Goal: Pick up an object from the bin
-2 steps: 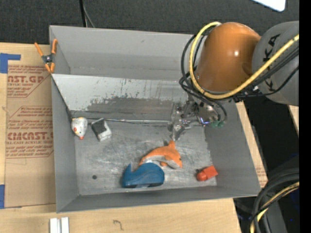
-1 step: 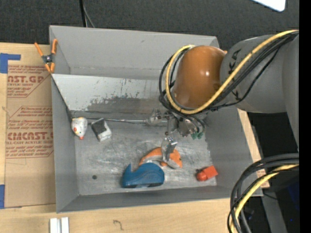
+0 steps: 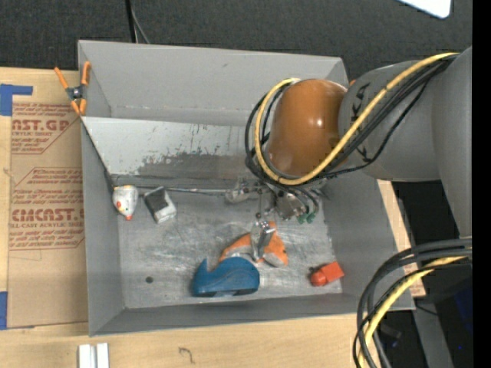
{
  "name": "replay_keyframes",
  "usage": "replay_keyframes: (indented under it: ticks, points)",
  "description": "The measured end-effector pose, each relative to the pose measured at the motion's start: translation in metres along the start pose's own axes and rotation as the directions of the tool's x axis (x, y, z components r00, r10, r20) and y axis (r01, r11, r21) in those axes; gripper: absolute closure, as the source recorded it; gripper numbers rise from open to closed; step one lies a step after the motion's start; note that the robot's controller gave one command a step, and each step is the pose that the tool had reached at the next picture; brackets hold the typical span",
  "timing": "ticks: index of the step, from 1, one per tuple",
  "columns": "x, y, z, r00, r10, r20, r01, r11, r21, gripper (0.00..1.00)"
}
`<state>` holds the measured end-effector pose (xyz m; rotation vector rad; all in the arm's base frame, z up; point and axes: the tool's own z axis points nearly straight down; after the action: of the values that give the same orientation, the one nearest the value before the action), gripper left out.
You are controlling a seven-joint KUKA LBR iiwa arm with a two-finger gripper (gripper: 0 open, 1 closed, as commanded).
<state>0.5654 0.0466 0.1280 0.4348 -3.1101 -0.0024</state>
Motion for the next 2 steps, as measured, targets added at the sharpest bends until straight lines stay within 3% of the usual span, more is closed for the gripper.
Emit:
replay_keyframes:
  ticks: [1, 2]
  points:
    - [0.0130, -0.0242, 0.0550, 0.983, -0.182, 0.009, 0.182, 0.983, 0.003, 1.00]
    - [0.0130, -0.0242, 0.0550, 0.983, -0.182, 0.009, 0.182, 0.983, 0.003, 1.00]
